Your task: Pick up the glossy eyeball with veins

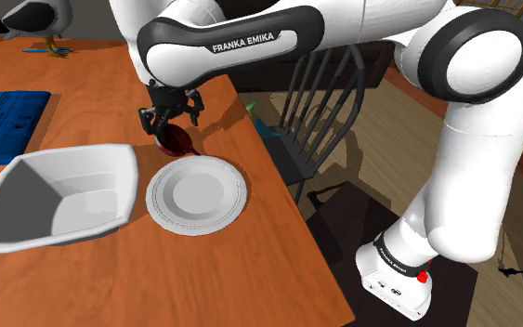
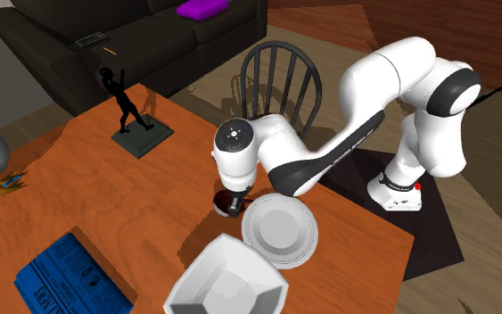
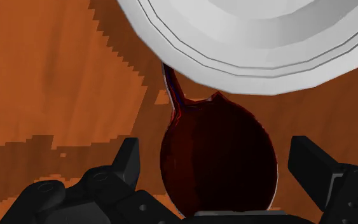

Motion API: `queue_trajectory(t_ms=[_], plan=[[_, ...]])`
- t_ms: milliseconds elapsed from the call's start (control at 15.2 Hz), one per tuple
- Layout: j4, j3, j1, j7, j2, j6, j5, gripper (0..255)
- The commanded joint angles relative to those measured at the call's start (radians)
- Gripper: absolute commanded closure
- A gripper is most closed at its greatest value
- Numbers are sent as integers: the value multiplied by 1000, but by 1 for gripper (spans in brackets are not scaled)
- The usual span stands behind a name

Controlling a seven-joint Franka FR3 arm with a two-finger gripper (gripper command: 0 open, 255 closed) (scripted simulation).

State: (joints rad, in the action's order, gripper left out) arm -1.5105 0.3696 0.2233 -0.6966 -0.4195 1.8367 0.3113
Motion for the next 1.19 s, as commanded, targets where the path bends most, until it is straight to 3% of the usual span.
queue_trajectory(t_ms=[0, 198, 792, 858, 1122], plan=[[125, -8, 39, -19, -100, -31, 34, 0], [285, -22, 90, -30, -219, -77, 65, 0], [215, -28, 84, -50, -239, 10, 76, 0], [203, -29, 80, -50, -238, 22, 77, 255], [199, -26, 87, -60, -233, 18, 77, 255]])
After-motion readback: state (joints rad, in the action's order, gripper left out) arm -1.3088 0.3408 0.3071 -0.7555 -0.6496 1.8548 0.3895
